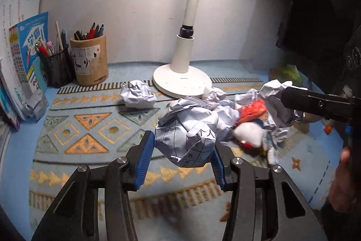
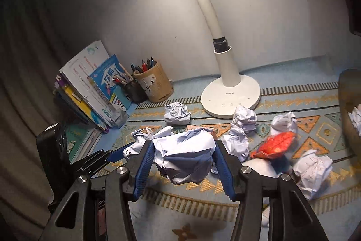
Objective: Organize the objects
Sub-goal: 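Grasp a paper ball with the left gripper while the right gripper grasps another paper ball, then carry both paper balls to the woven bowl and release them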
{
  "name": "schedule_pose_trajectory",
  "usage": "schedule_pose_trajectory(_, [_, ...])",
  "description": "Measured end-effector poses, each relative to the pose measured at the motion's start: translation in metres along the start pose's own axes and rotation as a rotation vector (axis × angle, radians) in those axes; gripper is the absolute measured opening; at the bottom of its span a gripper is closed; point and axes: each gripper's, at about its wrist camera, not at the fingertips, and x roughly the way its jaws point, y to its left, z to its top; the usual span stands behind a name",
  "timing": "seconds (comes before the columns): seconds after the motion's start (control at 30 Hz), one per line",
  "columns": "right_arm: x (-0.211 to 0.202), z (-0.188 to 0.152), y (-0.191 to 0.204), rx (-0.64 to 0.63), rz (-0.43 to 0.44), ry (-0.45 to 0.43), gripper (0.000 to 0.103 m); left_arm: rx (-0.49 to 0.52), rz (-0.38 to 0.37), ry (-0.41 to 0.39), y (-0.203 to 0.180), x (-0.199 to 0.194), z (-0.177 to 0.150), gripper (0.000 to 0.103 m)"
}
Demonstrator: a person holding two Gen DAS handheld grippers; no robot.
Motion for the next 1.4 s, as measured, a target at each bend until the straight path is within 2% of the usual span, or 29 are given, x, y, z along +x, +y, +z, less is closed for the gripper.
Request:
schedule_pose_trajectory(0.1, [-0.023, -0.037, -0.019, -0.032, -0.037, 0.039, 0.053, -0.029, -0.010, 0.009, -0.027, -0.010, -0.026, 0.045])
schedule_pose_trajectory(0.23, [-0.024, -0.089, -0.052, -0.046, -0.105, 0.130, 0.053, -0.016, 0.006, 0.042, -0.060, 0.005, -0.055, 0.045])
schedule_pose_trajectory(0.37, [-0.021, -0.117, -0.075, -0.076, -0.171, 0.154, 0.053, -0.013, 0.001, 0.071, -0.077, 0.022, -0.069, 0.045])
schedule_pose_trajectory(0.47, [-0.020, -0.126, -0.081, -0.097, -0.175, 0.147, 0.057, 0.018, 0.040, 0.065, -0.085, 0.024, -0.070, 0.045])
schedule_pose_trajectory(0.5, [-0.021, -0.128, -0.082, -0.097, -0.167, 0.141, 0.064, 0.020, 0.035, 0.062, -0.085, 0.024, -0.070, 0.046])
schedule_pose_trajectory(0.53, [-0.021, -0.130, -0.084, -0.096, -0.154, 0.138, 0.067, 0.021, 0.033, 0.066, -0.085, 0.024, -0.072, 0.046])
schedule_pose_trajectory(0.67, [-0.018, -0.137, -0.087, -0.079, -0.132, 0.136, 0.070, -0.006, 0.020, 0.074, -0.080, 0.026, -0.073, 0.046])
schedule_pose_trajectory(0.73, [-0.015, -0.140, -0.087, -0.063, -0.126, 0.138, 0.078, -0.012, 0.012, 0.069, -0.078, 0.025, -0.073, 0.046])
schedule_pose_trajectory(1.0, [-0.018, -0.150, -0.076, -0.064, -0.093, 0.117, 0.080, 0.002, -0.003, 0.057, -0.081, 0.023, -0.074, 0.046])
schedule_pose_trajectory(1.1, [-0.021, -0.150, -0.072, -0.065, -0.137, 0.087, 0.085, 0.007, -0.004, 0.054, -0.081, 0.023, -0.074, 0.046])
schedule_pose_trajectory(1.2, [-0.020, -0.148, -0.072, -0.059, -0.187, 0.071, 0.086, 0.006, -0.005, 0.051, -0.081, 0.022, -0.074, 0.046])
schedule_pose_trajectory(1.4, [-0.005, -0.148, -0.063, -0.113, -0.206, 0.128, 0.086, 0.007, -0.011, 0.051, -0.081, 0.023, -0.074, 0.046])
